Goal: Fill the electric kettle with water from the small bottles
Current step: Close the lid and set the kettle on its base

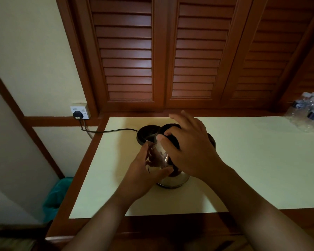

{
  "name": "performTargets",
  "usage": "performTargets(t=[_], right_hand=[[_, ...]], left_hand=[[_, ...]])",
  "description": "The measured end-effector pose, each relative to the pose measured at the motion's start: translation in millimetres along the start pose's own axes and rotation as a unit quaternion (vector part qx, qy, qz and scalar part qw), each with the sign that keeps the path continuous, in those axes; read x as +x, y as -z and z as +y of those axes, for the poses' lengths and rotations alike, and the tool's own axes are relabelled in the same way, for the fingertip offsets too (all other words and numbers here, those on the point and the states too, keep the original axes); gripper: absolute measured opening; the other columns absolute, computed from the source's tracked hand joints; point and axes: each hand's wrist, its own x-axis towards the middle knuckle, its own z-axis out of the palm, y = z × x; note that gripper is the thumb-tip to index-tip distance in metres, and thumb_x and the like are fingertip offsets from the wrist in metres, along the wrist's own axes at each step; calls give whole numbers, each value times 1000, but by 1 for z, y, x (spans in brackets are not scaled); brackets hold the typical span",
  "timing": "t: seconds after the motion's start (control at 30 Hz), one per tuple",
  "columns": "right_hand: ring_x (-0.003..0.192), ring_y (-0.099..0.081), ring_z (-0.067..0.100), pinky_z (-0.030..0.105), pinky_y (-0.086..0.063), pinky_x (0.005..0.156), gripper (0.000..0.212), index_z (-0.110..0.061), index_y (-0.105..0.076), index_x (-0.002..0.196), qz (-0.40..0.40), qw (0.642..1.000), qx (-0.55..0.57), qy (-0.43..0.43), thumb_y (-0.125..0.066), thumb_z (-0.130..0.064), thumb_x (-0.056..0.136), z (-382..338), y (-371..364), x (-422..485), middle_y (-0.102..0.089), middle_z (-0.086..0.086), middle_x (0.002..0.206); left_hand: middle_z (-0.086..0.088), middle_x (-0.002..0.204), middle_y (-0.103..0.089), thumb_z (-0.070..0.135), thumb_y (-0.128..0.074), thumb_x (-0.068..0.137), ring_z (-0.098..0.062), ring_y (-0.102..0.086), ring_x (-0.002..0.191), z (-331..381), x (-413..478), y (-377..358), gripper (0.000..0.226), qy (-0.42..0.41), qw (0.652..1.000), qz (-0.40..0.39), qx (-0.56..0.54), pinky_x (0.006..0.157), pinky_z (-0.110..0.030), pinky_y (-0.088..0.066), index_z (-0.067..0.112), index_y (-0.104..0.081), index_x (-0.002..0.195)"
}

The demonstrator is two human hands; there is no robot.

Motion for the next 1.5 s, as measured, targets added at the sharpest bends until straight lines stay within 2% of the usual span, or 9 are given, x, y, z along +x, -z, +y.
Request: performTargets(t=[0.23, 0.4, 0.53, 0.7, 0.9, 1.03, 1.17, 1.37, 1.5], right_hand=[[154, -16, 22, 52, -7, 124, 66, -22, -72, 97, 25, 999, -36, 4, -15, -55, 100, -5, -14, -5, -46, -1, 155], [156, -9, 24, 55, -2, 124, 65, -28, -73, 99, 19, 999, -31, 5, -16, -59, 98, 0, -11, -2, -34, -2, 162], [156, 8, 18, 54, 9, 123, 61, -42, -70, 115, 1, 999, 48, -14, -16, -64, 96, 12, -2, -16, -10, -10, 168], [152, -16, 11, 54, -24, 121, 45, -39, -52, 141, 124, 975, 163, -89, -43, -53, 99, 27, -4, -53, -22, -11, 165], [151, -21, 7, 47, -30, 121, 75, -53, -16, 152, 131, 915, 315, -215, -63, -32, 98, 43, -13, -86, -18, -21, 164], [137, -45, 12, 30, -51, 96, 88, -51, -5, 155, 93, 857, 402, -310, -66, -25, 97, 53, -21, -90, -25, -13, 163], [123, -53, 6, 8, -39, 73, 71, -45, -22, 155, 62, 848, 412, -327, -63, -27, 99, 67, -35, -90, -45, -16, 147], [109, -65, 12, 42, -60, 89, 50, -51, -40, 139, 48, 859, 380, -339, -62, -34, 98, 83, -45, -77, -57, -17, 130], [93, -71, 9, 45, -62, 81, 39, -45, -43, 129, 34, 881, 348, -319, -62, -34, 97, 94, -48, -70, -64, -14, 114]], left_hand=[[26, 135, -59, 73, -75, 65, 2, -62, 120, -5, 0, -3, 101, -13, 1000, -9, -5, 91, -10, -50, 43, -32, 152], [40, 126, -48, 59, -78, 74, 23, -52, 107, -6, 1, -3, 101, -2, 1000, -10, -8, 80, 1, -45, 43, -23, 156], [43, 118, -44, 34, -83, 87, 38, -48, 97, -6, -1, -3, 76, 3, 1000, -14, -8, 77, 4, -42, 60, -28, 134], [47, 127, -54, 28, -81, 91, 25, -53, 117, -13, -8, 1, 86, -7, 999, -36, -16, 91, -6, -48, 78, -25, 133], [54, 126, -49, 18, -79, 91, 28, -48, 121, -21, -20, -5, 86, 0, 999, -25, -42, 89, -2, -47, 45, -30, 156], [50, 125, -51, 16, -82, 87, 30, -47, 117, -16, -26, -14, 83, 5, 999, 3, -39, 85, -1, -47, 57, -33, 140], [36, 130, -42, 13, -87, 82, 36, -43, 110, -13, -24, -23, 91, -1, 999, 28, -37, 81, 3, -44, 53, -29, 139], [26, 136, -53, 41, -95, 71, 4, -53, 130, -17, -17, -27, 102, 8, 999, 30, 6, 97, -22, -57, 43, -32, 150], [31, 134, -55, 33, -97, 71, 0, -62, 125, -14, -14, -27, 102, 25, 999, 18, -20, 94, -21, -58, 69, -26, 135]])
